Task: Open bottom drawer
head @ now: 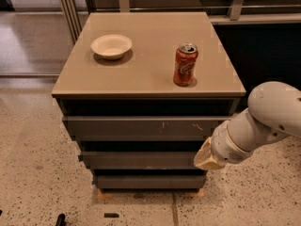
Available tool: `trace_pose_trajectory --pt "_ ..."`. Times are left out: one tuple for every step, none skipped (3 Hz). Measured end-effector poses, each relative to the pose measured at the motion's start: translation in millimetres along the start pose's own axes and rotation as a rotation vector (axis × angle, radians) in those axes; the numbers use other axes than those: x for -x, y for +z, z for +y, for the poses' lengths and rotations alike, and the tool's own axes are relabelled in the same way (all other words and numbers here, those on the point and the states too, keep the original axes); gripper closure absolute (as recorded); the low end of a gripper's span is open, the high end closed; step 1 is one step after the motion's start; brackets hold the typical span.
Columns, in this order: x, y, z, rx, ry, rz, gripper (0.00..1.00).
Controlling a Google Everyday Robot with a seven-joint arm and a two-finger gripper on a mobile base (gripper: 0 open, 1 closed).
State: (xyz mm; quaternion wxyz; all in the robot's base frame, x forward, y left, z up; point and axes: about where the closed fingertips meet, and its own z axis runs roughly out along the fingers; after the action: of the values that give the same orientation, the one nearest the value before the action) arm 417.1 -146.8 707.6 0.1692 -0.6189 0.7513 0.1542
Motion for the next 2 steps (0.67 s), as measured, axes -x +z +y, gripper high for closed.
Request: trace_pose_trajectory --pt "0.0 0.1 0.0 0.0 0.0 0.0 1.0" --pt "-11.1 29.4 -6.0 -0.024 -0.007 -0.013 1.0"
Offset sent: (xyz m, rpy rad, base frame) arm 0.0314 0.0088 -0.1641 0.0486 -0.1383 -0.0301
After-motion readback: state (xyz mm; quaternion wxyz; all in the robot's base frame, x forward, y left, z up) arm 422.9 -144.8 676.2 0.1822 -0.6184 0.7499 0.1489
